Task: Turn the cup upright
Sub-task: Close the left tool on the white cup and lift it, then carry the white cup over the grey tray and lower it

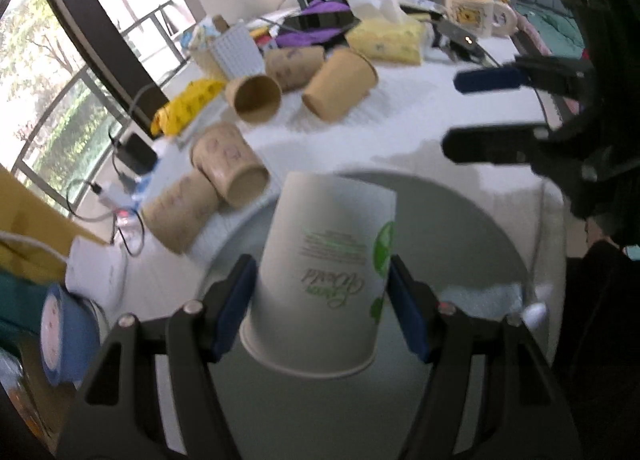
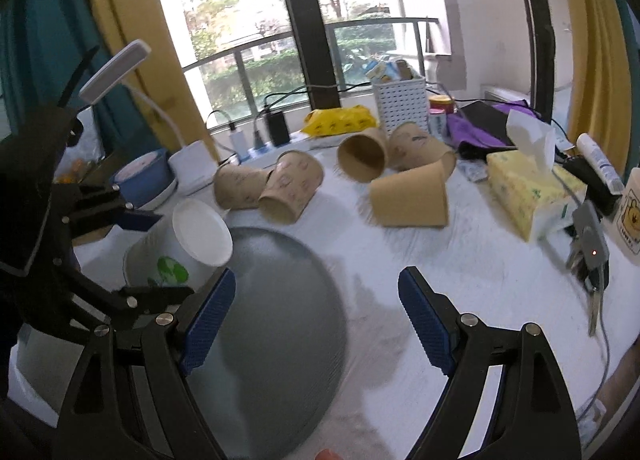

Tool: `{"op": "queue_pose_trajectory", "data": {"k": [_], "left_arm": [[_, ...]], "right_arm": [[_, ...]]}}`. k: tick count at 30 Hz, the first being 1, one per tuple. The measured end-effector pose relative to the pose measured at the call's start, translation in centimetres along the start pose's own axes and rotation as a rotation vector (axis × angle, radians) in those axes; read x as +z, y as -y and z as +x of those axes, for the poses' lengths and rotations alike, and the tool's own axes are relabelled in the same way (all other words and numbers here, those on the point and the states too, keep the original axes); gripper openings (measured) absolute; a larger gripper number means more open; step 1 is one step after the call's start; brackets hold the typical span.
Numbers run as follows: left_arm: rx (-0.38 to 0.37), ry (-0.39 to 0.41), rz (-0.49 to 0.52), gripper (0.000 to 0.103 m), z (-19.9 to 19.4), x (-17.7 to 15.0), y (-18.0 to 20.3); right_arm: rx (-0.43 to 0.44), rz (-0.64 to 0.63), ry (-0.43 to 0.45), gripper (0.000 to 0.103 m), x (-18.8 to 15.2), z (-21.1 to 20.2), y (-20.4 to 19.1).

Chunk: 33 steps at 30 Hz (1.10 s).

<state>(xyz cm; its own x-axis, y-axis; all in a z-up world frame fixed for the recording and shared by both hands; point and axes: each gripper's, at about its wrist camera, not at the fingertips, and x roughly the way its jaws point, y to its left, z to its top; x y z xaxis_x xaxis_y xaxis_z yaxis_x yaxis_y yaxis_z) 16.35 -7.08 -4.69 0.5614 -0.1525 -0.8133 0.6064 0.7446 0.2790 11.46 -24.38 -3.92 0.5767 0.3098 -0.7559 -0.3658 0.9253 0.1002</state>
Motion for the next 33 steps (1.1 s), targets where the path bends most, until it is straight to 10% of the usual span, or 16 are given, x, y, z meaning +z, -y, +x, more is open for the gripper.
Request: {"op": "queue_pose_trajectory", "data": {"k": [15,33], "left_arm": [[-0.052,-0.085,-0.015,0.068,2.0,-2.3,2.9],[-0.121,0.127,-0.348,0.075,-3.9,-7.5,-1.0]], "right_arm": [[0.029,-0.035,-0.047,0.086,-1.9,-0.4,-0.7],[0.175,-0.420,-0.147,0.086,-0.5,2.2,-6.2]]}}
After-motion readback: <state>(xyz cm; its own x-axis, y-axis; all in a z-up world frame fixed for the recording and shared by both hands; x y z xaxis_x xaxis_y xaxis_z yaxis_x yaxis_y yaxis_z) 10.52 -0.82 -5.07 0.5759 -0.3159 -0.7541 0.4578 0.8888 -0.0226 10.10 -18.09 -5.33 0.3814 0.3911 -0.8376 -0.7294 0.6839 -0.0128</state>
